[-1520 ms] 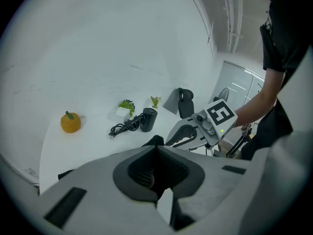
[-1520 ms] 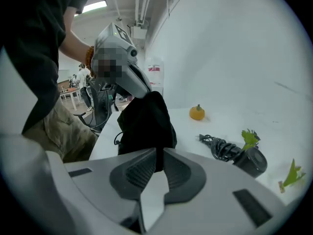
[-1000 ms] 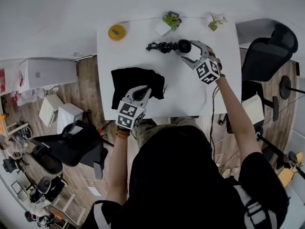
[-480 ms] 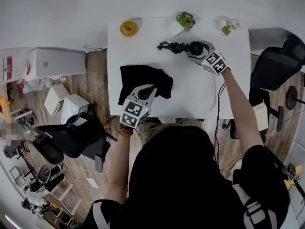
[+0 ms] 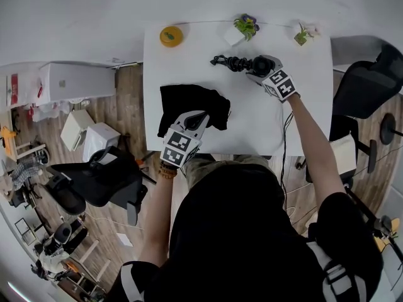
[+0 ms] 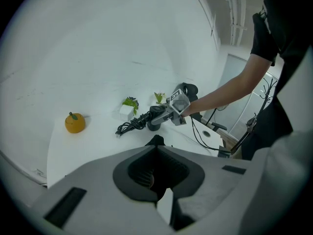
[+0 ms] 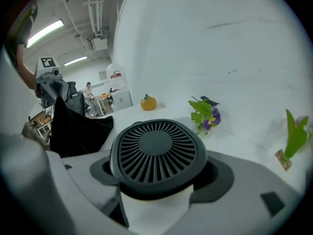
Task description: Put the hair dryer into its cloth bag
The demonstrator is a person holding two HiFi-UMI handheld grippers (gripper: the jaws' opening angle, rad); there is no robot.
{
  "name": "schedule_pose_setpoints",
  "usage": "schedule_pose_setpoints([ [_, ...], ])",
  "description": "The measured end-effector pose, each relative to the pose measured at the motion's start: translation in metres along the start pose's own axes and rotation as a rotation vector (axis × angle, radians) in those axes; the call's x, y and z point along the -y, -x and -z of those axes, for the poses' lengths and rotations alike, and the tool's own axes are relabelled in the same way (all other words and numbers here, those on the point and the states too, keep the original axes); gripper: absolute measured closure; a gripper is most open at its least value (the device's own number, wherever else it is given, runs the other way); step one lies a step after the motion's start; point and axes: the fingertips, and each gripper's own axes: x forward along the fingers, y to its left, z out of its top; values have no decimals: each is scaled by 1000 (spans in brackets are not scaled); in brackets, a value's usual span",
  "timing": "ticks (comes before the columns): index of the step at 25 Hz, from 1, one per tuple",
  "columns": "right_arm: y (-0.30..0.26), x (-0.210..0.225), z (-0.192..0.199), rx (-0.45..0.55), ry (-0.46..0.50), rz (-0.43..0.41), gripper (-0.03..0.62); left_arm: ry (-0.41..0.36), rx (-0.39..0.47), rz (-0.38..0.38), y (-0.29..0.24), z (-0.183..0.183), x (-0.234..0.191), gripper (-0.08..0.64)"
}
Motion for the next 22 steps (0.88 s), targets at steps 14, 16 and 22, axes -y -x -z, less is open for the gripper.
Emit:
schedule_pose_setpoints([
  [14,99,-57,89,-4,-429,-15,213,-58,-46,66,-16,-1,7,529],
  [16,108,-73,98,-9,-449,-46,213,-65,-59,77,-18,-1,9,529],
  [22,127,-96,108,14,-504,-86,213,-79,-79,85,-26,0,9,529],
])
